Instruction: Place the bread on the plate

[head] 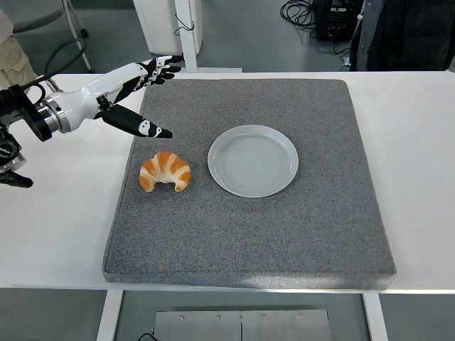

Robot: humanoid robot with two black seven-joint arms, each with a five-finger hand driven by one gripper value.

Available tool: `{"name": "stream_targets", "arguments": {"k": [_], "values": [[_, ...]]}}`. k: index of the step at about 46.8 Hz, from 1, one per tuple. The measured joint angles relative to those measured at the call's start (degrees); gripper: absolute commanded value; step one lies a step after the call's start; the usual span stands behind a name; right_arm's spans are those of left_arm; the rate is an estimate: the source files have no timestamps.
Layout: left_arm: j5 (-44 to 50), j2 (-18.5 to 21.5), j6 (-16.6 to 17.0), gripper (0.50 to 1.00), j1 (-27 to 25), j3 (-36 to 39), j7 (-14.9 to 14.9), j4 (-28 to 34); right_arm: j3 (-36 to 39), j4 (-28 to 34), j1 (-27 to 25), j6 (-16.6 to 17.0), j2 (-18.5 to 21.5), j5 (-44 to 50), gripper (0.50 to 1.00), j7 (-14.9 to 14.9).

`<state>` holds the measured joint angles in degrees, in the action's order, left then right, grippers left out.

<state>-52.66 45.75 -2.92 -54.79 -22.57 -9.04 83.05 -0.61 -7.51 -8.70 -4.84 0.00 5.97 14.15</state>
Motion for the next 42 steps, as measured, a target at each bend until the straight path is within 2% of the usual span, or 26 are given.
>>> {"name": "stream_targets", "arguments": {"k": [20, 42], "values": [[-12.1, -0.2, 5.5, 0.993, 0.3, 8.3, 0.2, -1.3, 0.0, 0.0, 0.0, 0.0, 0.0, 0.0, 1.0, 0.0], [-15.8, -1.4, 6.4, 0.993, 3.1, 9.3, -0.1, -1.8, 0.0, 0.0, 0.0, 0.0, 0.0, 0.0, 1.0, 0.0]]}}
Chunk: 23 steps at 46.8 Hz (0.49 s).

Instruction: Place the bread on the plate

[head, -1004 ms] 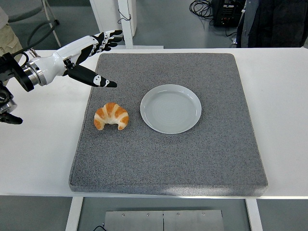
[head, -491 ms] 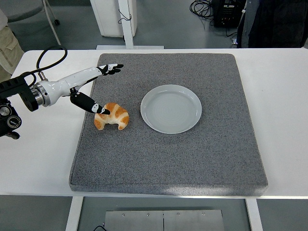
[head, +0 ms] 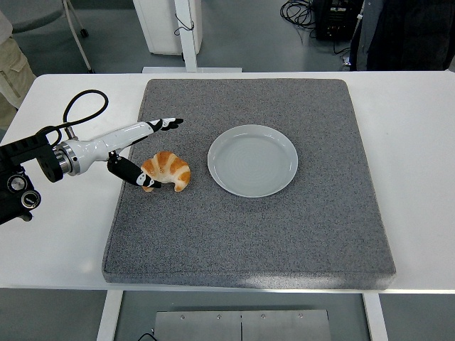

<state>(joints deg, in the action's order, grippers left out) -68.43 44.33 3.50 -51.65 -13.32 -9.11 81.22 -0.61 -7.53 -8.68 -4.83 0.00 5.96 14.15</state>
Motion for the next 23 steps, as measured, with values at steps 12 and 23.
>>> {"name": "stream_targets", "arguments": {"k": [12, 23], "values": [[-2.9, -2.3, 1.2, 0.993, 1.4, 0.0, -0.3, -3.6, 0.0, 0.0, 0.0, 0.0, 0.0, 0.0, 1.0, 0.0], [-2.9, -4.7, 2.0, 0.993, 2.6, 0.0, -0.8, -6.4, 0.0, 0.0, 0.0, 0.0, 0.0, 0.0, 1.0, 0.0]]}}
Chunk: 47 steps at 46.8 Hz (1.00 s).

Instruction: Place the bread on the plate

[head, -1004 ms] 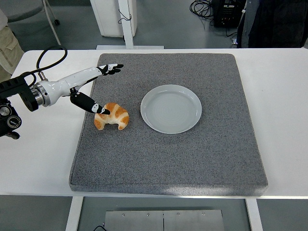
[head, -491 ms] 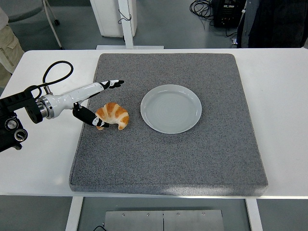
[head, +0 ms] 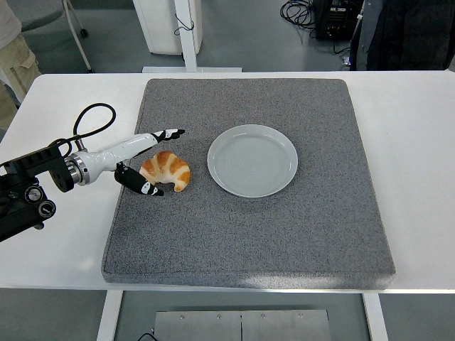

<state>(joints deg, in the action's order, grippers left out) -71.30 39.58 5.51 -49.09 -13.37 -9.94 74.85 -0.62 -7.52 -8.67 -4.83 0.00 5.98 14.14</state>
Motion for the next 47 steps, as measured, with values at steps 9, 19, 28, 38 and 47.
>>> {"name": "stream_targets", "arguments": {"k": [9, 19, 28, 38, 47], "values": [[0.1, -2.0, 1.2, 0.993, 0.4, 0.0, -0.9, -2.2, 0.0, 0.0, 0.0, 0.0, 0.0, 0.0, 1.0, 0.0], [0.6, -3.4, 2.2, 0.993, 0.7, 0.0, -1.7, -3.4, 0.0, 0.0, 0.0, 0.0, 0.0, 0.0, 1.0, 0.0], [0.7, -3.9, 2.7, 0.993, 0.6, -0.1, -1.8, -4.9, 0.0, 0.0, 0.0, 0.0, 0.0, 0.0, 1.0, 0.0], [0.7, -5.2, 2.8, 0.993, 0.6, -0.1, -2.1, -7.4, 0.0, 0.0, 0.0, 0.0, 0.0, 0.0, 1.0, 0.0], [0.9, -6.5, 2.8, 0.993, 0.6, -0.1, -2.4, -8.7, 0.0, 0.0, 0.0, 0.0, 0.0, 0.0, 1.0, 0.0]]}}
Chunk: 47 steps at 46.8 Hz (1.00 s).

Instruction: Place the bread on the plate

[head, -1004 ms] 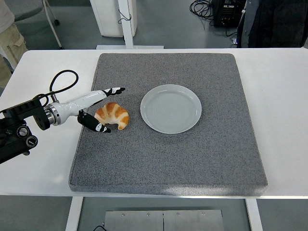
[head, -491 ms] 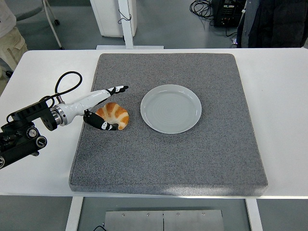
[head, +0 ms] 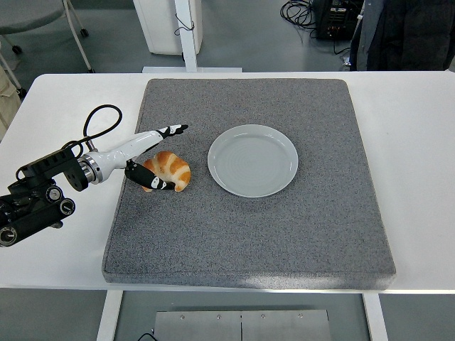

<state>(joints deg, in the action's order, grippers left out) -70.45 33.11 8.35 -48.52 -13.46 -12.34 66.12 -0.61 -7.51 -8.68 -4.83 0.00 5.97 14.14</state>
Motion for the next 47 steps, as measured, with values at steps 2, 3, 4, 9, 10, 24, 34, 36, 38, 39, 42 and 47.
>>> {"name": "stream_targets", "arguments": {"k": [2, 3, 4, 9, 10, 24, 34, 36, 38, 39, 42, 47], "values": [[0.0, -0.2, 0.0, 0.992, 0.0, 0.0, -0.1, -0.2, 0.0, 0.0, 0.0, 0.0, 0.0, 0.0, 1.0, 0.0], [0.0, -0.4, 0.0, 0.993, 0.0, 0.0, -0.1, -0.3, 0.0, 0.0, 0.0, 0.0, 0.0, 0.0, 1.0, 0.0], [0.1, -0.5, 0.1, 0.993, 0.0, 0.0, -0.1, -0.4, 0.0, 0.0, 0.0, 0.0, 0.0, 0.0, 1.0, 0.0], [0.1, -0.7, 0.4, 0.975, 0.1, 0.0, -0.1, -0.6, 0.0, 0.0, 0.0, 0.0, 0.0, 0.0, 1.0, 0.0], [0.1, -0.7, 0.4, 0.954, 0.1, 0.0, -0.1, -0.6, 0.0, 0.0, 0.0, 0.0, 0.0, 0.0, 1.0, 0.0], [0.1, -1.1, 0.5, 0.627, 0.1, 0.2, -2.3, -0.5, 0.0, 0.0, 0.0, 0.0, 0.0, 0.0, 1.0, 0.0], [0.1, -1.0, 0.6, 0.5, 0.2, 0.2, -2.7, -0.5, 0.0, 0.0, 0.0, 0.0, 0.0, 0.0, 1.0, 0.0], [0.1, -1.0, 0.6, 0.5, 0.2, 0.2, -3.0, -0.5, 0.0, 0.0, 0.0, 0.0, 0.0, 0.0, 1.0, 0.0], [0.1, -1.0, 0.5, 0.5, 0.3, 0.2, -3.5, -0.5, 0.0, 0.0, 0.0, 0.0, 0.0, 0.0, 1.0, 0.0], [0.1, -1.0, 0.5, 0.5, 0.3, 0.2, -3.6, -0.5, 0.0, 0.0, 0.0, 0.0, 0.0, 0.0, 1.0, 0.0], [0.1, -1.0, 0.4, 0.5, 0.4, 0.7, -4.2, -0.4, 0.0, 0.0, 0.0, 0.0, 0.0, 0.0, 1.0, 0.0], [0.1, -0.6, 0.1, 0.5, 0.2, 1.3, -5.0, -0.2, 0.0, 0.0, 0.0, 0.0, 0.0, 0.0, 1.0, 0.0]]}}
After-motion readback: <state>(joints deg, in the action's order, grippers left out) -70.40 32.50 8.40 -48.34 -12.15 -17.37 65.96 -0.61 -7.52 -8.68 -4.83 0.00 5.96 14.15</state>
